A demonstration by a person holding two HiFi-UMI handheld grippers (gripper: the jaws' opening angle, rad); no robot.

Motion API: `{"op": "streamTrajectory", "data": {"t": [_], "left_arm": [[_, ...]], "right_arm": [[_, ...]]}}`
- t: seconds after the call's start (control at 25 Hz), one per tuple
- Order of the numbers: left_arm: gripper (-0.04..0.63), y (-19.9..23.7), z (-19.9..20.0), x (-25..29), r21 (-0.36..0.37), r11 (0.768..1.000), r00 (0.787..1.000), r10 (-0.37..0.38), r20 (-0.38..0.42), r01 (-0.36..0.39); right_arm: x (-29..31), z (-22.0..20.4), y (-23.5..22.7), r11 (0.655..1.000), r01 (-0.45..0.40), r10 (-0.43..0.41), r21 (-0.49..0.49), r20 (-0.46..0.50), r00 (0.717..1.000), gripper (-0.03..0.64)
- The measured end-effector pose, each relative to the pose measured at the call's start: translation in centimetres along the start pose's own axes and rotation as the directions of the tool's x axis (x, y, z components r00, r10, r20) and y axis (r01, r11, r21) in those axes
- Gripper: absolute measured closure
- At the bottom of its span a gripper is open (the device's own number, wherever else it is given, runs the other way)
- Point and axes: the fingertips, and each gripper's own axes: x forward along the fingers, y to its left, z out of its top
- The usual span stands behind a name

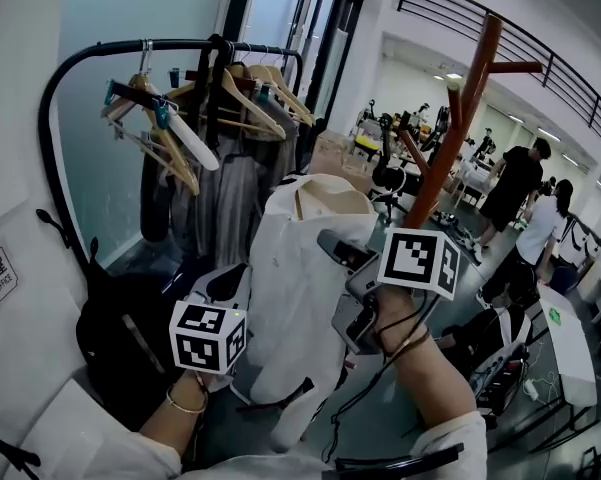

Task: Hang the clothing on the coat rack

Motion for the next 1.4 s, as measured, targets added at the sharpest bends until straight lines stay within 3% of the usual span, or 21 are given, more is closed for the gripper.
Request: {"op": "streamTrajectory", "data": {"t": [0.28,0.56,1.4], "left_arm": [[0.586,-1.0,2.2,0.4,0.017,0.999,0.999,-0.029,0.037,0.029],[0.586,-0.6,2.7,0.9,0.051,0.999,1.0,-0.02,0.014,0.019],[0.586,-0.9,3.1,2.6,0.069,0.997,0.999,-0.035,0.034,0.032]], "right_arm": [[0.3,2.3,-0.1,1.0,0.031,-0.031,0.0,0.031,0.999,0.587],[0.6,3.8,0.0,1.0,0.029,-0.029,-0.011,0.043,0.999,0.586],[2.1,7.3,-2.7,0.99,0.05,-0.062,0.134,0.088,0.994,0.586]]}}
